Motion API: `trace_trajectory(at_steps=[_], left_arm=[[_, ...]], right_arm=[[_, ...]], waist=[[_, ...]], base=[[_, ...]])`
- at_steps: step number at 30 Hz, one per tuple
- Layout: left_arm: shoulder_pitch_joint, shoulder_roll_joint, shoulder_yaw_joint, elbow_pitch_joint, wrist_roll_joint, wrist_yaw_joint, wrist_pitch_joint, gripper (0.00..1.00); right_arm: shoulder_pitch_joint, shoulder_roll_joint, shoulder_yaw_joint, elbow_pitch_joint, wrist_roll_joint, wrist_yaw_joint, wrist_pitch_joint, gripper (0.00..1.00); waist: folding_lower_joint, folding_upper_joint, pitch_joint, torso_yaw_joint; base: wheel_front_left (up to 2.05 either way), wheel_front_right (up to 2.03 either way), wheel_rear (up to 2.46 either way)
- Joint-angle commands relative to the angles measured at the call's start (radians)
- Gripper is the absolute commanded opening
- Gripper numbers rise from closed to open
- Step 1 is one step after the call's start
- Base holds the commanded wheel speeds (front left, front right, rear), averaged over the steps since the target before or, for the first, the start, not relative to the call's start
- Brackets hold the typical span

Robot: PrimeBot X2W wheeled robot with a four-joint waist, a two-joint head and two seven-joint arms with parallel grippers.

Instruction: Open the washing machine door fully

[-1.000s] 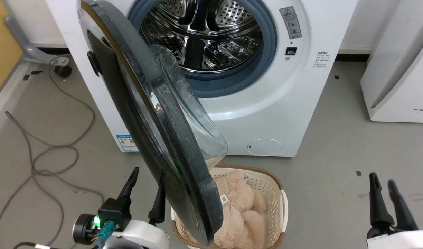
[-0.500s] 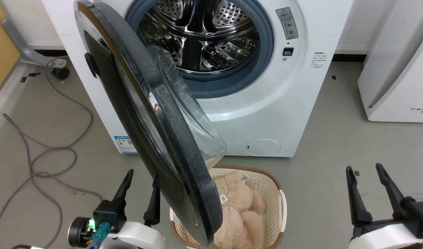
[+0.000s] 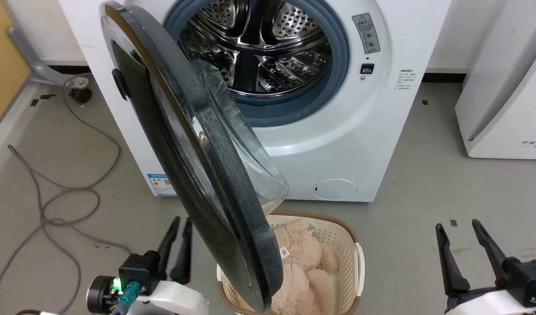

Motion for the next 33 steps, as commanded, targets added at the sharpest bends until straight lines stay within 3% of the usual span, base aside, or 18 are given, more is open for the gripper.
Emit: trace_trajectory(at_steps=[1, 17, 26, 33], left_arm=[[0.01, 0.002, 0.004, -0.003, 0.001, -0.004, -0.005, 0.0], [0.004, 0.004, 0.02, -0.083, 0.002, -0.001, -0.005, 0.0], [-0.011, 0.007, 0.039, -0.293, 0.004, 0.032, -0.005, 0.0], [-0.018, 0.001, 0.02, -0.545, -0.003, 0.04, -0.005, 0.0]], right_arm=[[0.012, 0.004, 0.0, 0.004, 0.009, 0.001, -0.007, 1.0], [0.017, 0.004, -0.001, 0.009, 0.043, 0.001, -0.005, 1.0], [0.024, 0.004, -0.003, 0.009, 0.052, 0.001, -0.003, 1.0], [0.025, 0.004, 0.003, 0.012, 0.056, 0.001, -0.002, 1.0]], waist=[[0.0, 0.0, 0.0, 0.0], [0.0, 0.0, -0.006, 0.004], [0.0, 0.0, -0.013, 0.01], [0.0, 0.0, -0.017, 0.005]], base=[[0.0, 0.0, 0.0], [0.0, 0.0, 0.0], [0.0, 0.0, 0.0], [0.0, 0.0, 0.0]])
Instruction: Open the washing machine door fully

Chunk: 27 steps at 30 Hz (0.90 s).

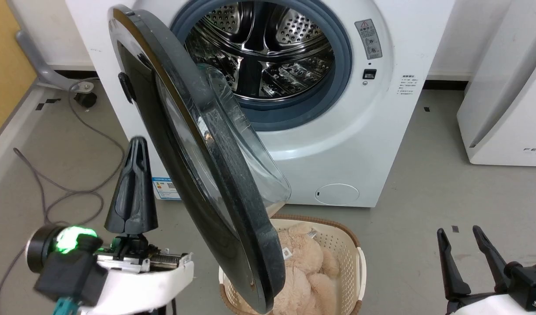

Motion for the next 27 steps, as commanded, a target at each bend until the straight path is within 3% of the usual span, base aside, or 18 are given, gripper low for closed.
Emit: trace_trajectory(at_steps=[1, 6, 13, 20, 27], left_arm=[[-0.014, -0.002, -0.003, -0.013, -0.006, 0.003, -0.004, 0.0], [-0.02, -0.008, -0.067, -0.117, -0.058, -0.016, -0.004, 0.0], [-0.002, -0.011, -0.22, -0.139, -0.063, -0.055, -0.004, 0.0], [0.056, -0.011, -0.42, -0.083, -0.048, -0.09, 0.066, 0.0], [0.122, -0.003, -0.529, 0.042, -0.053, -0.097, 0.185, 0.0]], right_arm=[[0.01, 0.004, 0.002, 0.001, 0.009, 0.001, -0.003, 1.0], [0.012, 0.004, 0.006, 0.007, 0.012, 0.001, -0.003, 1.0], [0.018, 0.004, 0.01, 0.015, 0.014, 0.001, -0.001, 1.0], [0.022, 0.004, 0.01, 0.015, 0.014, 0.001, 0.003, 1.0], [0.021, 0.004, 0.006, 0.019, 0.02, 0.001, 0.002, 1.0]], waist=[[0.0, 0.0, 0.0, -0.001], [0.0, 0.0, -0.005, -0.007], [0.0, 0.0, -0.017, -0.011], [0.0, 0.0, -0.018, -0.009], [0.0, 0.0, -0.01, -0.006]], base=[[0.0, 0.0, 0.0], [0.0, 0.0, 0.0], [0.0, 0.0, 0.0], [0.0, 0.0, 0.0], [0.0, 0.0, 0.0]])
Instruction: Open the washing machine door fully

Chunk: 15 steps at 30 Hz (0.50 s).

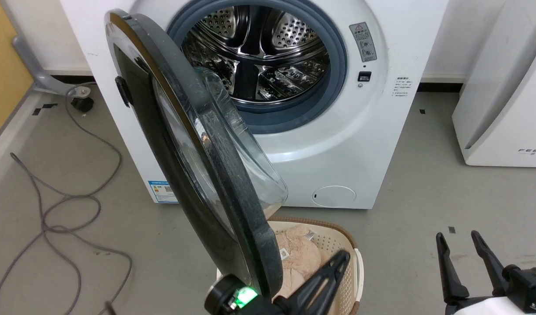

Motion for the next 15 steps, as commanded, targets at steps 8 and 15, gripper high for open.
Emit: trace_trajectory(at_steps=[8, 15], left_arm=[[-0.015, 0.007, 0.002, 0.167, 0.005, 0.023, 0.04, 0.0], [-0.059, 0.004, 0.057, 0.262, 0.01, 0.095, 0.006, 0.0]], right_arm=[[0.0, 0.004, 0.002, 0.01, 0.005, 0.001, 0.0, 1.0], [-0.002, 0.004, 0.002, 0.023, 0.01, 0.001, -0.001, 1.0]], waist=[[0.0, 0.0, 0.015, -0.003], [0.0, 0.0, 0.019, -0.012]], base=[[0.0, 0.0, 0.0], [0.0, 0.0, 0.0]])
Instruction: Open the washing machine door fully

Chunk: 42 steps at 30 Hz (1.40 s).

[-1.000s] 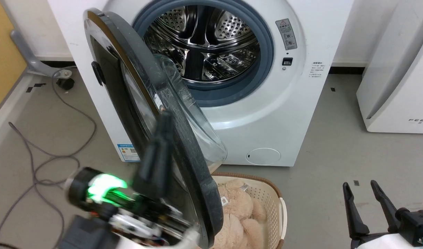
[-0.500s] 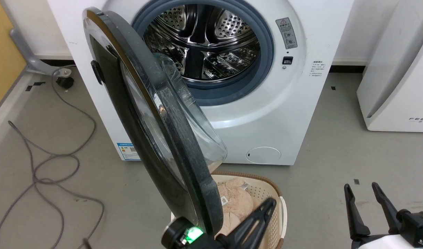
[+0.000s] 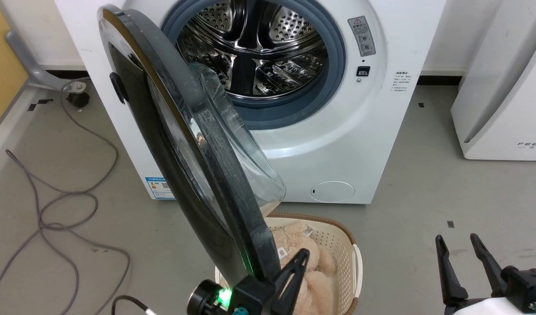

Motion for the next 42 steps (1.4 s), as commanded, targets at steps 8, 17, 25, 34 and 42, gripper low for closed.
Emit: trace_trajectory(at_steps=[8, 17, 25, 34, 42], left_arm=[[-0.012, 0.003, 0.03, 0.026, 0.006, 0.045, -0.024, 0.0], [0.056, 0.014, 0.043, 0.013, -0.006, 0.088, -0.036, 0.0], [0.102, 0.024, 0.072, -0.038, -0.018, 0.13, -0.059, 0.0], [0.121, 0.037, 0.145, -0.063, -0.034, 0.188, -0.091, 0.0], [0.118, 0.086, 0.279, -0.063, -0.07, 0.244, -0.119, 0.0]], right_arm=[[-0.001, 0.004, -0.006, 0.007, 0.003, 0.001, -0.002, 1.0], [0.018, 0.004, -0.017, 0.014, 0.006, 0.001, -0.001, 1.0], [0.022, 0.004, -0.038, 0.001, 0.007, 0.001, 0.0, 1.0], [0.01, 0.004, -0.033, -0.006, -0.001, 0.001, 0.005, 1.0], [0.009, 0.004, -0.022, -0.002, -0.001, 0.001, 0.004, 1.0]], waist=[[0.0, 0.0, 0.003, 0.009], [0.0, 0.0, -0.026, 0.071], [0.0, 0.0, -0.025, 0.198], [0.0, 0.0, -0.018, 0.309], [0.0, 0.0, -0.017, 0.331]], base=[[0.0, 0.0, 0.0], [0.0, 0.0, 0.0], [0.0, 0.0, 0.0], [0.0, 0.0, 0.0], [0.0, 0.0, 0.0]])
